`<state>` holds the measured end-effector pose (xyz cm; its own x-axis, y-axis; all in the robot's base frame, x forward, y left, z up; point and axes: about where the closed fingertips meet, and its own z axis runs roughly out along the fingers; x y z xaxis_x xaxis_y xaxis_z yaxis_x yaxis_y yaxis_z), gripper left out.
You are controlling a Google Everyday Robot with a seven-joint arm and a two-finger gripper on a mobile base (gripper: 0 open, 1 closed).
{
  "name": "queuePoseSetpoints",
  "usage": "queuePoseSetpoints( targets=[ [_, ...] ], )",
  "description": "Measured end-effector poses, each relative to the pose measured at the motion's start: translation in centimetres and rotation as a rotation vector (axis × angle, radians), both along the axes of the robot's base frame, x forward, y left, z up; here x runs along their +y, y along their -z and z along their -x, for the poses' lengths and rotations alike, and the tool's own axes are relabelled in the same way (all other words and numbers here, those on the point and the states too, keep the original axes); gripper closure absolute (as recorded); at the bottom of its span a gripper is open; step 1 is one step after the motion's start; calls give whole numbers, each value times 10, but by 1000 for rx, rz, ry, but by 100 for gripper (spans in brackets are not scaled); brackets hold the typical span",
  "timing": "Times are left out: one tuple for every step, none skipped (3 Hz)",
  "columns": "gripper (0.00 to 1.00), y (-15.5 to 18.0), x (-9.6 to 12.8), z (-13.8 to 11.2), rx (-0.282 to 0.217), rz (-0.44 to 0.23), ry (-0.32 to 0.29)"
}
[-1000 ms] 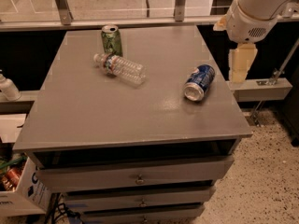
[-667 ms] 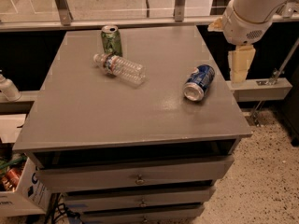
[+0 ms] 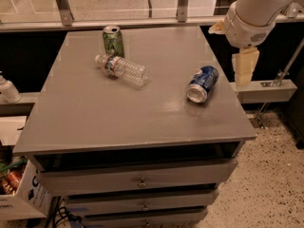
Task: Place pepsi can upright
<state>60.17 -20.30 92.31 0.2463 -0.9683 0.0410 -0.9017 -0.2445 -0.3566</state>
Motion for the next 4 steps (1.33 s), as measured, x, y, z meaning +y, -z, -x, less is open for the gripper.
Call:
queuePoseSetpoints(
  targets=[
    [0,9,1,-4,28,35,-66],
    [0,21,1,-13,66,86,-149],
    [0,32,-1,-27,109,105,-227],
    [0,37,-5,-42,114,84,-334]
  ],
)
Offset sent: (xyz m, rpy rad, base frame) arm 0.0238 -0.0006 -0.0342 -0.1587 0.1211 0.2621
